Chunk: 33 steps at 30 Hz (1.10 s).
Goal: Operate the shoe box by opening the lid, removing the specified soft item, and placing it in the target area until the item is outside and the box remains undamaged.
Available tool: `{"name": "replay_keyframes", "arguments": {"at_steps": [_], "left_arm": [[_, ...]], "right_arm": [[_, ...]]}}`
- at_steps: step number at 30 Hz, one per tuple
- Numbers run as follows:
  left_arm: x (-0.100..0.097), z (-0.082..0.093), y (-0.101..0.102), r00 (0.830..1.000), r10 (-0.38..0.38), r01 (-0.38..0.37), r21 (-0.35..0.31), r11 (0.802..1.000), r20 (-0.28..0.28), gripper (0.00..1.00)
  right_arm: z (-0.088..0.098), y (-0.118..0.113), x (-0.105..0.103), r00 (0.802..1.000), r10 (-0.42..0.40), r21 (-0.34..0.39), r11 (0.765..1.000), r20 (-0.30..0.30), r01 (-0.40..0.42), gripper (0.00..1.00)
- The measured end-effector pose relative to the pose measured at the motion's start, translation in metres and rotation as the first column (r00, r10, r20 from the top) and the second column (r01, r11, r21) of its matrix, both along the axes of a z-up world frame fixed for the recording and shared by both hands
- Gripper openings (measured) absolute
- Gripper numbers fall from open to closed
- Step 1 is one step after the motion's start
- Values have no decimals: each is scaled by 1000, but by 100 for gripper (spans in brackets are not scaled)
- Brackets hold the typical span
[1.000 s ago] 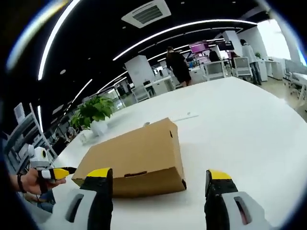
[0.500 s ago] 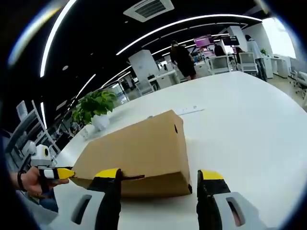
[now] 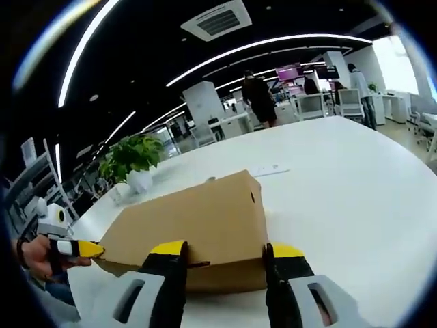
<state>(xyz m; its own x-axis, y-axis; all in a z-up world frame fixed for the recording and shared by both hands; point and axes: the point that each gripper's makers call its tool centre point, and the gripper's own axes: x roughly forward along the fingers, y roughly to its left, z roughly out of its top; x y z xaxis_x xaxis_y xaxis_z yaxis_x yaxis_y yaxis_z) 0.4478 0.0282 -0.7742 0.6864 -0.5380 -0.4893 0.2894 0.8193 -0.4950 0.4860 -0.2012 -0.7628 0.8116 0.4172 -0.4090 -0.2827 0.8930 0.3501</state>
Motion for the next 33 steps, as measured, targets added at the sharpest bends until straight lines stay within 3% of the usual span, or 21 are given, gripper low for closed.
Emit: {"name": "replay_keyframes", "arguments": {"at_steps": [8,14,25,33], "left_arm": [[-3,1,10,1000,-12,12,1,1000,-12,46],[-8,1,39,1000,2,-2,13,1000,-18,46],[-38,2,93,999,34,-33,28,999,-37,45],[-64,5,118,998,49,-47,36,998,-49,45]], "right_arm": [[-1,11,-2,1000,-19,-20,1000,-19,19,43],[-5,32,-5,999,24,-18,1000,-30,-24,43],[-8,87,-17,993,105,-14,994,-46,-106,42],[-9,118,-36,990,136,-9,991,-48,-136,42]]}}
